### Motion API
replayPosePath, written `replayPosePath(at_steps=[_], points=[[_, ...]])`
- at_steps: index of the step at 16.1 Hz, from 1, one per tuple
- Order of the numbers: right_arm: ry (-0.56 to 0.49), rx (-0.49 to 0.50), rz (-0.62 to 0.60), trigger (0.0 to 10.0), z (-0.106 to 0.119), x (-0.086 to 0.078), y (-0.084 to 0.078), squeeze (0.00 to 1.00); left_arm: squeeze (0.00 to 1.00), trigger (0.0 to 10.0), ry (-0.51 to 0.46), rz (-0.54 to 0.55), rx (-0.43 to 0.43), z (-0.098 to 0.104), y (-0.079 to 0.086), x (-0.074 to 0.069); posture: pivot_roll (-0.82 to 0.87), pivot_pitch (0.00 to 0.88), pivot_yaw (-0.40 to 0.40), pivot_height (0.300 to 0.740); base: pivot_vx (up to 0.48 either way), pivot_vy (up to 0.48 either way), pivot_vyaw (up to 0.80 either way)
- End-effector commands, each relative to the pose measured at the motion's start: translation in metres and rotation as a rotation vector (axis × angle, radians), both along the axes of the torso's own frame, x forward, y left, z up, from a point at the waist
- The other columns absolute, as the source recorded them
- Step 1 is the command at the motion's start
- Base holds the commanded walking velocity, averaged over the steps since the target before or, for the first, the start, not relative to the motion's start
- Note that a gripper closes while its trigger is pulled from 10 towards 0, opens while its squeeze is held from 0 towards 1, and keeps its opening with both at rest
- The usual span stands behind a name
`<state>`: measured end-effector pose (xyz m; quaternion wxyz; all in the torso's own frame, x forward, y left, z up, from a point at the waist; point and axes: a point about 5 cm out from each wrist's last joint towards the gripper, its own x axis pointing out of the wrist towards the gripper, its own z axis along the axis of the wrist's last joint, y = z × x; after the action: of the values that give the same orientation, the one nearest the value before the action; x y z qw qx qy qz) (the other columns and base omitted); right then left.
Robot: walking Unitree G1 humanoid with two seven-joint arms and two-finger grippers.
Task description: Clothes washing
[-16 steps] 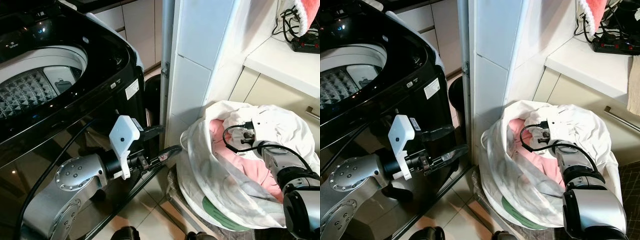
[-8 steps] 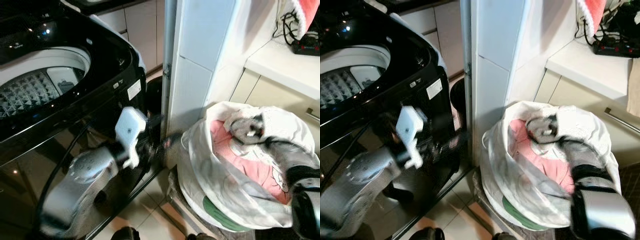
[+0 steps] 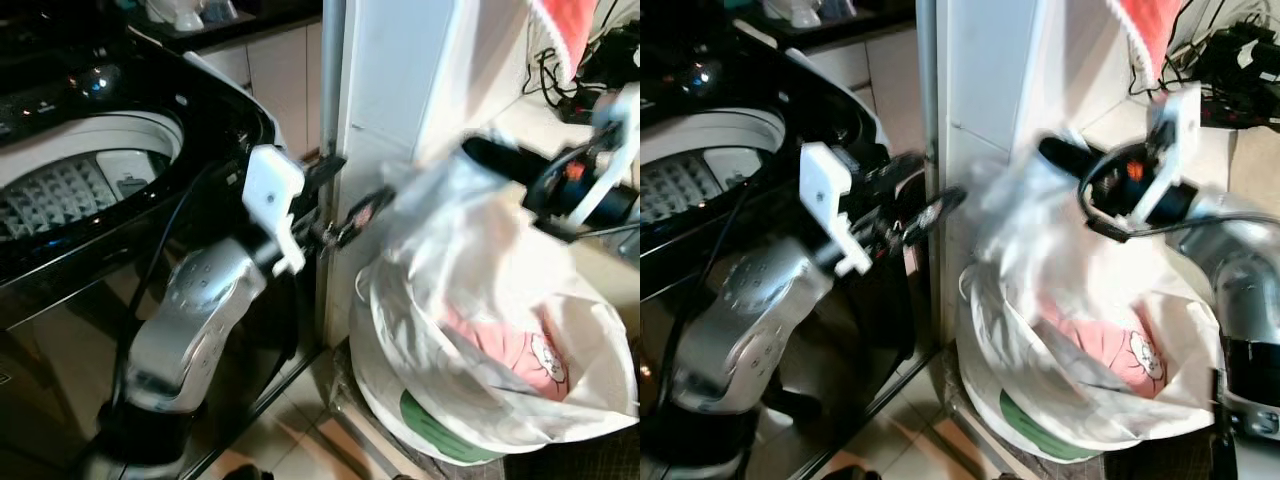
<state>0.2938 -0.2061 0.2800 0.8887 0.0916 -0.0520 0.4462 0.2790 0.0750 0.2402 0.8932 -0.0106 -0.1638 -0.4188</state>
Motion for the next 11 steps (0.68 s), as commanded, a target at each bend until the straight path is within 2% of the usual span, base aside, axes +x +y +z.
replayPosePath(at_steps=[1,2,4,6,7,8,9,10,11], points=[[-0.04,0.071,0.099,0.0,0.023,-0.013,0.014,0.0,1.0,10.0,-0.001,-0.025,-0.044,0.005,-0.003,0.004,-0.09,0.0,0.014,0.74,0.0,0.0,0.0],[-0.039,0.091,0.133,0.0,0.027,-0.018,0.023,0.0,1.0,10.0,0.004,-0.036,-0.071,0.008,-0.005,0.005,-0.09,0.0,0.016,0.74,0.0,0.0,0.0],[-0.03,0.107,0.176,0.0,0.027,-0.022,0.042,0.0,1.0,10.0,0.068,-0.101,-0.217,0.015,-0.01,0.006,-0.09,0.0,0.016,0.74,0.0,0.0,0.0],[-0.009,0.111,0.2,0.0,0.023,-0.023,0.053,0.0,1.0,10.0,0.097,-0.161,-0.263,0.016,-0.014,0.003,-0.09,0.0,0.014,0.74,0.0,0.0,0.0],[0.02,0.111,0.217,0.0,0.019,-0.026,0.06,0.0,1.0,10.0,0.125,-0.191,-0.253,0.012,-0.017,0.001,-0.09,0.0,0.012,0.74,0.0,0.0,0.0],[0.044,0.123,0.225,0.0,0.019,-0.028,0.063,0.0,1.0,10.0,0.114,-0.129,-0.118,-0.001,-0.019,0.004,-0.08,0.0,0.01,0.74,0.0,0.0,0.0],[0.047,0.126,0.225,0.0,0.019,-0.029,0.064,0.0,1.0,10.0,0.106,-0.119,-0.086,-0.004,-0.019,0.005,-0.08,0.0,0.01,0.74,0.0,0.0,0.0],[0.051,0.13,0.222,0.0,0.02,-0.03,0.064,0.0,0.81,10.0,0.124,-0.14,-0.088,-0.006,-0.019,0.003,-0.08,0.0,0.009,0.74,0.0,0.0,0.0],[0.052,0.131,0.219,0.0,0.02,-0.03,0.064,0.0,0.23,10.0,0.157,-0.169,-0.118,-0.006,-0.019,0.001,-0.08,0.0,0.01,0.74,0.0,0.0,0.0]])
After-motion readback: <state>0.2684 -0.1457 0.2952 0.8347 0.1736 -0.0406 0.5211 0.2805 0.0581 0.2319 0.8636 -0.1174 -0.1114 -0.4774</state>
